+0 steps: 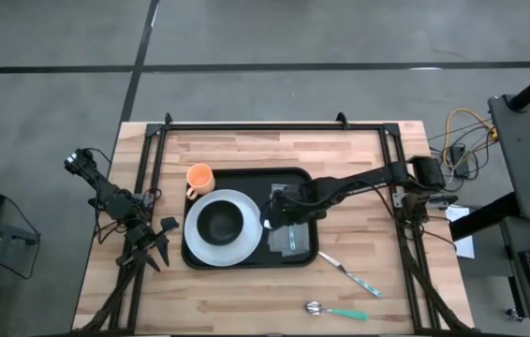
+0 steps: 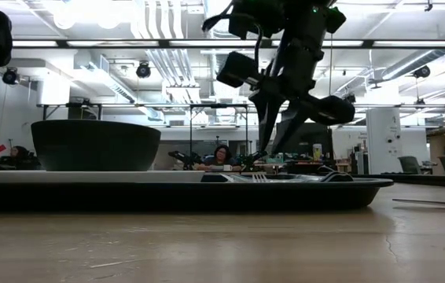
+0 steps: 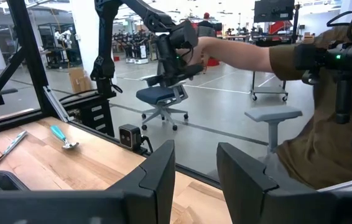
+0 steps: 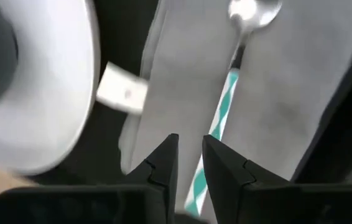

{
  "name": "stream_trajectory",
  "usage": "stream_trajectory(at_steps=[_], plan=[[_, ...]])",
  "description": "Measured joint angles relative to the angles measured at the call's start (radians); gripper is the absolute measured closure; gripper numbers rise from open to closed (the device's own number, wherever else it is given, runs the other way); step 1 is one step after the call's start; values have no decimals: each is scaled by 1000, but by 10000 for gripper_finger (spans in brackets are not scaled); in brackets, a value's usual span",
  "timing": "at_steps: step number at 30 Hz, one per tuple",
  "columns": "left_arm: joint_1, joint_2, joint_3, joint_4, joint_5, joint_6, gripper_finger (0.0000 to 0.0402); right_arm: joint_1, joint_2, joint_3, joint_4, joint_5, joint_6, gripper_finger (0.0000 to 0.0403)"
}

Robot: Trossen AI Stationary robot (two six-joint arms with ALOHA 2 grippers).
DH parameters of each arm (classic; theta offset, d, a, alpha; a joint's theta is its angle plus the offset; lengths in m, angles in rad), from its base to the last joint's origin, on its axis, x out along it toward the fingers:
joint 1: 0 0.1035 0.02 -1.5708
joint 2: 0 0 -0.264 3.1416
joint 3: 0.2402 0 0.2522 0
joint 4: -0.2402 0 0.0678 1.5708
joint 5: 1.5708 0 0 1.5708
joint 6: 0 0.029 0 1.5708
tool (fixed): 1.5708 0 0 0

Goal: Set up tray
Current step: Put the green spoon on the gray napkin to the left of the white and blue fork

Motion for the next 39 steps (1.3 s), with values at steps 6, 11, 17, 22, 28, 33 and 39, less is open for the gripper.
stream_trajectory(at_steps=[6,11,17,22,28,33,39], plan=[[0,0,0,0,0,0,301,25,0,14,0,-80,-120,339],[0,0,0,0,0,0,301,51,0,49,7,-71,-272,338],[0,0,0,0,0,0,301,77,0,86,17,-80,-236,331],[0,0,0,0,0,0,301,117,0,106,60,-71,-122,325],[0,0,0,0,0,0,301,222,0,133,20,-17,-201,321],[0,0,0,0,0,0,301,289,0,153,-31,11,-196,325],[0,0,0,0,0,0,301,371,-1,152,-31,17,-245,335]])
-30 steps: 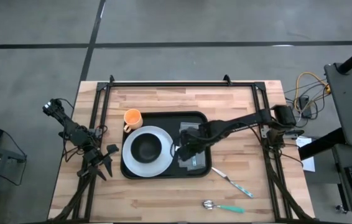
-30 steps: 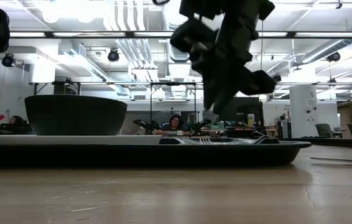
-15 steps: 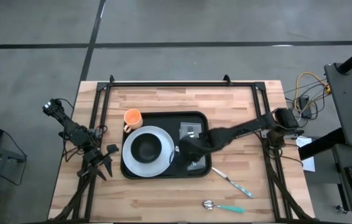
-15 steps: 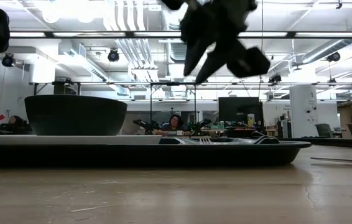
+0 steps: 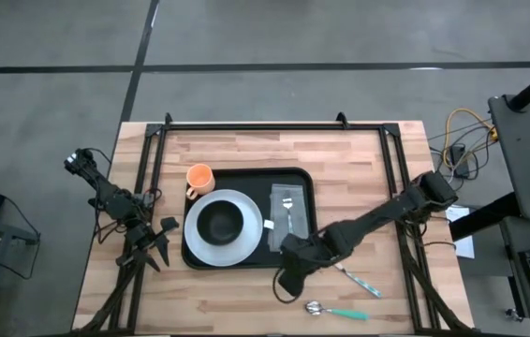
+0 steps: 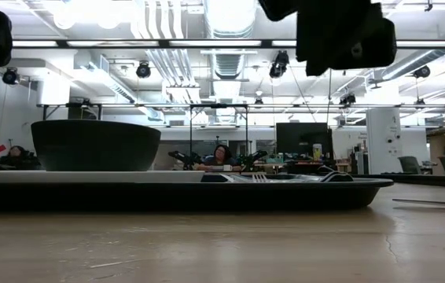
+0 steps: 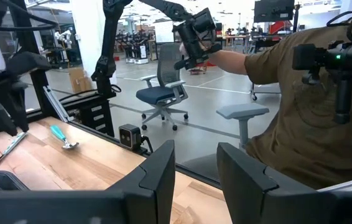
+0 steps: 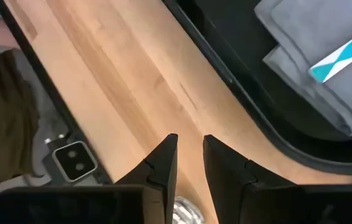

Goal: Set up tray
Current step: Put the green spoon on the gray napkin to the left of the white and blue fork

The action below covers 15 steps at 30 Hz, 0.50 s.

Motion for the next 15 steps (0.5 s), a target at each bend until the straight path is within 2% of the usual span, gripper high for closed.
stream_trajectory(at_steps=[6,15], plan=[[0,0,0,0,0,0,301,77,0,-1,-5,63,-22,329],[0,0,0,0,0,0,301,158,5,-2,-100,73,-37,335]])
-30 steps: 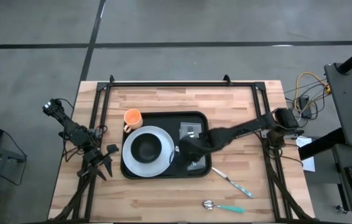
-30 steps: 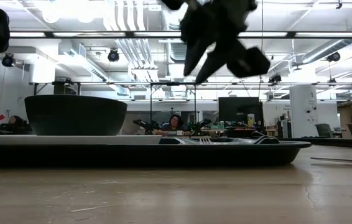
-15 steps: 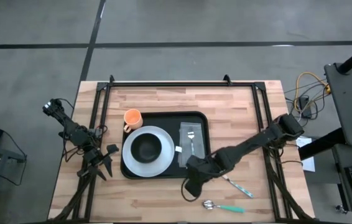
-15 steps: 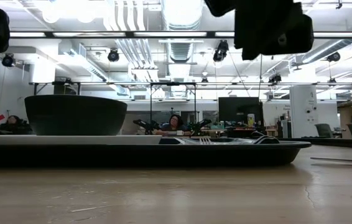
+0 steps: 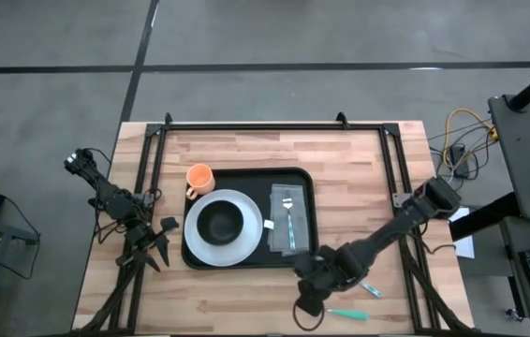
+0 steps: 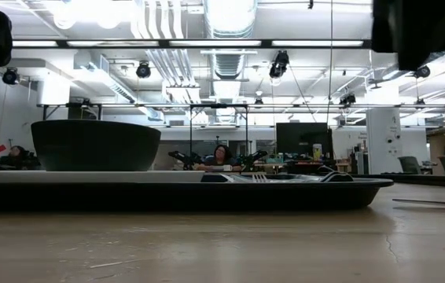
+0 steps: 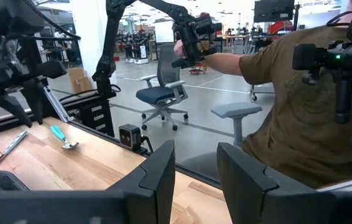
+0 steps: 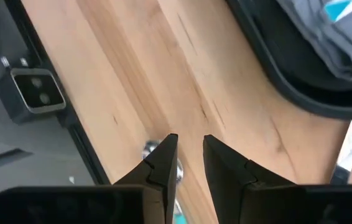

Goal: Set up tray
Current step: Put the green spoon on the gray napkin to the left of the white and blue fork

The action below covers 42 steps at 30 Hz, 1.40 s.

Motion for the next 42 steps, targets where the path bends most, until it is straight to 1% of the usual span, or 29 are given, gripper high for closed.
stream_trajectory(at_steps=[5,10,14,21,27,35,42], plan=[[0,0,0,0,0,0,301,17,0,0,-8,-5,-32,330],[0,0,0,0,0,0,301,39,0,0,-10,-31,-61,333],[0,0,0,0,0,0,301,80,1,0,-22,-34,-76,337],[0,0,0,0,0,0,301,162,14,0,-61,-31,-40,339],[0,0,0,0,0,0,301,221,31,0,-90,-30,-42,338],[0,0,0,0,0,0,301,251,44,0,-107,-28,-28,340],[0,0,0,0,0,0,301,259,90,0,-111,-29,-32,333]])
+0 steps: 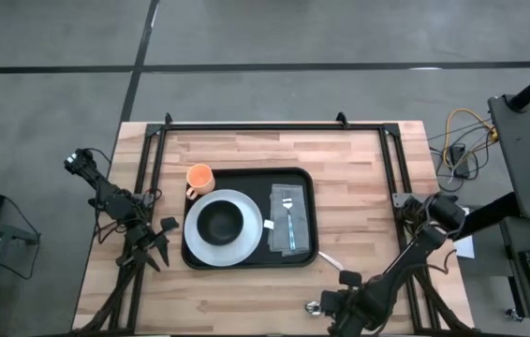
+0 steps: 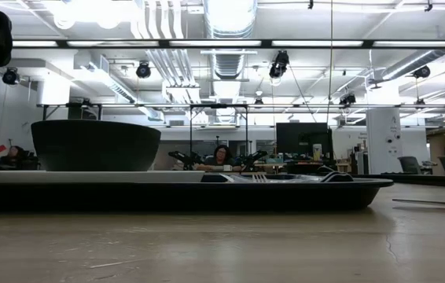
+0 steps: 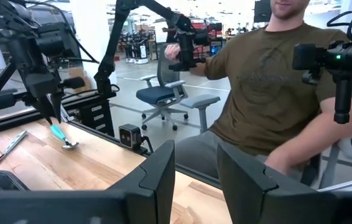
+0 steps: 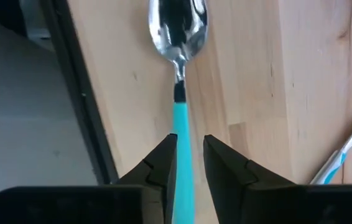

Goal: Set up tray
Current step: Put the green spoon on the gray napkin to the left of the white and blue fork

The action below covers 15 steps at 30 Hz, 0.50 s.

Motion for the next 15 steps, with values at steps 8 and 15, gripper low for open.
stream_trajectory(at_steps=[8,15], plan=[[0,0,0,0,0,0,301,0,20,0,-3,29,16,323],[0,0,0,0,0,0,301,13,20,0,5,61,39,331]])
